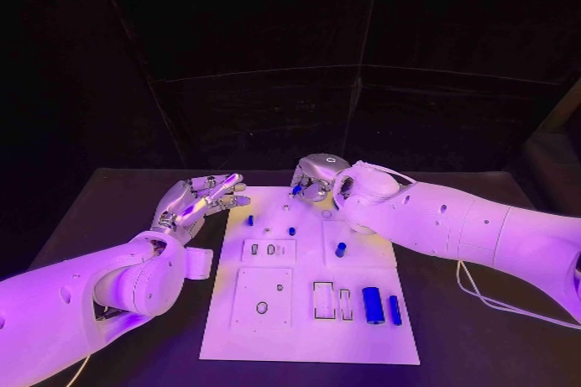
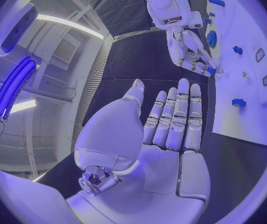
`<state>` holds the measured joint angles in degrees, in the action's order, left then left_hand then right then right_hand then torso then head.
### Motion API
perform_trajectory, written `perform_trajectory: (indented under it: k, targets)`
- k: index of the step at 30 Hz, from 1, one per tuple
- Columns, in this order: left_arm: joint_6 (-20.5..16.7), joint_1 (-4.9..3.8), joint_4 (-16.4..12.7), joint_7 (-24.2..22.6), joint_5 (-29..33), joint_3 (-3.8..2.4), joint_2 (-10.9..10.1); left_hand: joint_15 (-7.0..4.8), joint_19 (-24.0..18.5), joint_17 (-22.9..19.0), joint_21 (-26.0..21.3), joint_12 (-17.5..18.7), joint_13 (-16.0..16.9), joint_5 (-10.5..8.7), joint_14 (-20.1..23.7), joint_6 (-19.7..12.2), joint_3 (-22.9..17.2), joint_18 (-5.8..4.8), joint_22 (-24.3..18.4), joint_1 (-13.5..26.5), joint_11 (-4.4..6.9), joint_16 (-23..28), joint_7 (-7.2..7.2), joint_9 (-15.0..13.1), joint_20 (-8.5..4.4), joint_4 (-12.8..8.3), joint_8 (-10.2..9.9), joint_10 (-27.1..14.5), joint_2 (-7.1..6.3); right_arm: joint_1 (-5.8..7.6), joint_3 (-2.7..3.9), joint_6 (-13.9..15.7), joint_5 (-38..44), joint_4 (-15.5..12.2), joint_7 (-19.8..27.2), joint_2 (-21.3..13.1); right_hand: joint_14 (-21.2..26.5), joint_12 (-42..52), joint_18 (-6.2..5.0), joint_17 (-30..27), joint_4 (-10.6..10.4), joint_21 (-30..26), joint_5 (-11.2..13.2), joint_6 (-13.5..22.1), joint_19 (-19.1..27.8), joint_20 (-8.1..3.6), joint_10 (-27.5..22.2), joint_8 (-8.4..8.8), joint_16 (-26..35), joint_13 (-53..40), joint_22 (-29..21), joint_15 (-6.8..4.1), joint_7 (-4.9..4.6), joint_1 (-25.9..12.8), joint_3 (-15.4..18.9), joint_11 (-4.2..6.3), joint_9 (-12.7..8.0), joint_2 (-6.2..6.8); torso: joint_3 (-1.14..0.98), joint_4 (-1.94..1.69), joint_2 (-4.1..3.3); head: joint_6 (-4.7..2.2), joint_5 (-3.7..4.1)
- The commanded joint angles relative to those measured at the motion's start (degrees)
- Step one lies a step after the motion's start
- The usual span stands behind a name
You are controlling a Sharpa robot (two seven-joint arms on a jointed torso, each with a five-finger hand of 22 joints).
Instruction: Assemble the parts on the task board
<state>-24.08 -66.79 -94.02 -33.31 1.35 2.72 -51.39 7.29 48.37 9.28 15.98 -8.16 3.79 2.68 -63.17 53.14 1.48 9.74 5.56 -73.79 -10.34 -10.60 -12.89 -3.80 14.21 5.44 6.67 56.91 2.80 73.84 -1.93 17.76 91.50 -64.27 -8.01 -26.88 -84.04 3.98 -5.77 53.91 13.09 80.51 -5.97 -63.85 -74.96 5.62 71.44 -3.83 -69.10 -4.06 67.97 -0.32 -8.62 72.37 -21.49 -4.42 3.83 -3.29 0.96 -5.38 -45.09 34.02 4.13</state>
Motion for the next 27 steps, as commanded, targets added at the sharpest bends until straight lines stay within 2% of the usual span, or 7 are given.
perform_trajectory:
  k: [1,7,18,27]
  targets:
    - [0.57,-0.14,0.06,-0.39,-0.36,-0.07,0.02,0.28,0.44,0.09,-0.39,0.33,-0.07,0.27,0.14,0.15,0.14,0.82,-0.12,-0.01,0.03,0.37,-0.39,0.05,0.01,-0.31,-0.23,-0.28,0.21,0.17,0.04,-0.77,-0.35,-0.28,0.23,0.20,-0.82,-0.33,1.19,-0.04,-0.29,0.36,0.21,-0.17,-0.03,0.46,-0.45,-0.16,-0.26,0.04,0.13,0.10,0.03,0.07,-0.53,-0.03,0.78,0.38,0.02,-0.05,-0.06,0.05,0.07]
    - [0.56,-0.18,0.20,-0.38,-0.36,-0.07,0.02,0.28,0.44,0.09,-0.39,0.33,-0.07,0.27,0.14,0.15,0.14,0.82,-0.12,-0.01,0.03,0.37,-0.39,0.05,0.01,-0.31,-0.23,-0.28,0.21,0.17,0.04,-0.66,-0.37,-0.28,0.31,0.50,-0.82,-0.33,1.19,-0.03,-0.31,0.37,0.21,-0.16,-0.04,0.47,-0.46,-0.15,-0.28,0.04,0.15,0.10,0.02,0.06,-0.54,-0.04,0.78,0.39,-0.03,-0.05,-0.08,0.04,-0.04]
    - [0.60,-0.29,0.36,-0.30,-0.36,-0.07,0.05,0.29,0.43,0.10,-0.44,0.36,-0.07,0.27,0.15,0.16,0.13,0.82,-0.15,-0.06,0.02,0.43,-0.39,0.05,0.02,-0.38,-0.26,-0.29,0.24,0.17,0.04,-0.53,-0.38,-0.20,0.13,0.84,-0.81,-0.34,1.18,-0.03,-0.39,0.36,0.20,-0.11,-0.01,0.48,-0.52,-0.12,-0.30,0.05,0.13,0.11,0.01,0.04,-0.61,-0.05,0.77,0.44,0.02,-0.06,-0.21,-0.05,-0.09]
    - [0.64,-0.36,0.36,-0.26,-0.36,-0.07,0.13,0.29,0.43,0.10,-0.44,0.36,-0.07,0.27,0.15,0.16,0.13,0.82,-0.15,-0.06,0.02,0.43,-0.39,0.05,0.02,-0.38,-0.26,-0.29,0.24,0.17,0.03,-2.44,0.24,0.63,-1.19,1.63,-0.44,-0.38,1.08,-0.89,-1.75,0.21,0.51,0.90,0.47,0.78,-1.75,0.16,-0.14,0.15,-0.26,0.43,-0.30,-0.62,-1.06,-0.39,0.57,2.02,0.01,-0.11,-0.24,0.11,-0.17]
